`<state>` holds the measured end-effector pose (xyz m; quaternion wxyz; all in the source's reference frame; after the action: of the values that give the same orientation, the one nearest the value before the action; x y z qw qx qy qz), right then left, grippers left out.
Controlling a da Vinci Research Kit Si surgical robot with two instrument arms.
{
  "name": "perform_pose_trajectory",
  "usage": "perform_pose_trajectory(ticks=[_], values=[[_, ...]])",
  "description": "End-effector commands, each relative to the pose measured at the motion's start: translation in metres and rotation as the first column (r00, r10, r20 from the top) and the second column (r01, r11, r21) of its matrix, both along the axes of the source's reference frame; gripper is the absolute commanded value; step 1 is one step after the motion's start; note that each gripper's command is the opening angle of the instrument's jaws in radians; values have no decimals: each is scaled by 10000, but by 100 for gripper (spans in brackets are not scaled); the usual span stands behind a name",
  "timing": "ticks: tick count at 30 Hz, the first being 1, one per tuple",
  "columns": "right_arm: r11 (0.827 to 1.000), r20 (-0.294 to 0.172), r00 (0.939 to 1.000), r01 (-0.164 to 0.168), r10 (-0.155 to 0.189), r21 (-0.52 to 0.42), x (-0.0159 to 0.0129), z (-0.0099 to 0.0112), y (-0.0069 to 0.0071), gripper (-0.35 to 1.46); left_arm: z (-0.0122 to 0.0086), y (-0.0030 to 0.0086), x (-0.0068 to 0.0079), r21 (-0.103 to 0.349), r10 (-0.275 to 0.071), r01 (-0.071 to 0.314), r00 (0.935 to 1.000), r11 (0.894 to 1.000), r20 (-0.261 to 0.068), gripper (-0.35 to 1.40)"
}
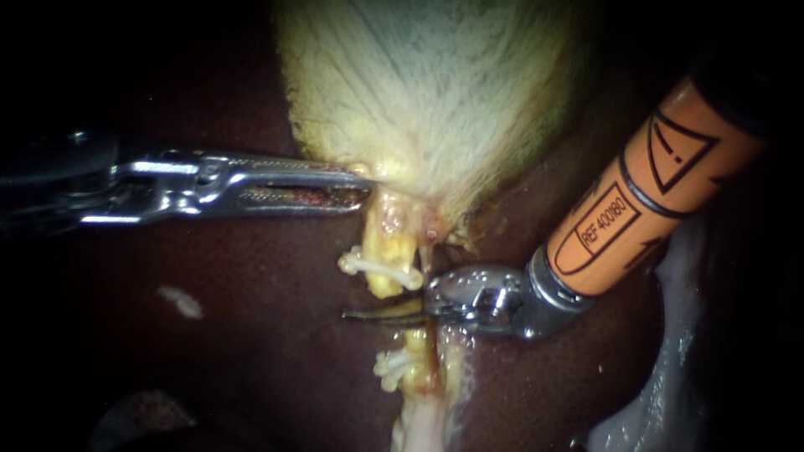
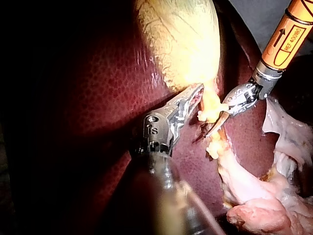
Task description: Go back from the cut left tube
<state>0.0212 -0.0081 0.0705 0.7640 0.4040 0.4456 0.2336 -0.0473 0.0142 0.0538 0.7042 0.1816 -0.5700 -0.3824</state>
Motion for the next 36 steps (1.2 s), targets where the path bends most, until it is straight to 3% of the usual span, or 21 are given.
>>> perform_pose_trajectory(ticks=[1,2,5,8,10,21,29,33,36], values=[[10000,-16,10000,8,-8,7,0,-1,0,-35,0,0,0,3,0,0,10000,10000,-1,-35],[10000,-16,10000,8,-8,7,0,-1,0,-35,0,0,0,3,0,0,10000,10000,-1,-35],[9999,84,9999,-86,84,135,0,-1,0,27,0,0,0,3,0,0,10000,10000,0,-35],[9996,199,9995,-235,232,172,-1,-1,0,64,0,0,0,3,1,-1,10000,10000,0,-35],[9994,237,9993,-307,303,132,-1,-1,0,79,0,0,0,3,1,-1,10000,10000,0,-35],[9995,215,9994,-272,269,132,-3,-6,-4,89,0,0,0,3,3,-3,10000,10000,1,-35],[9999,84,9999,-73,72,91,-26,-33,-25,100,1,0,2,2,9,-9,10000,10000,5,-35],[9946,70,9990,-436,445,-940,-46,-46,-29,110,2,0,2,0,11,-11,10000,10000,5,-35],[9779,64,9971,-729,756,-1957,-67,-49,-25,116,2,0,2,0,11,-11,10000,10000,5,-35]])
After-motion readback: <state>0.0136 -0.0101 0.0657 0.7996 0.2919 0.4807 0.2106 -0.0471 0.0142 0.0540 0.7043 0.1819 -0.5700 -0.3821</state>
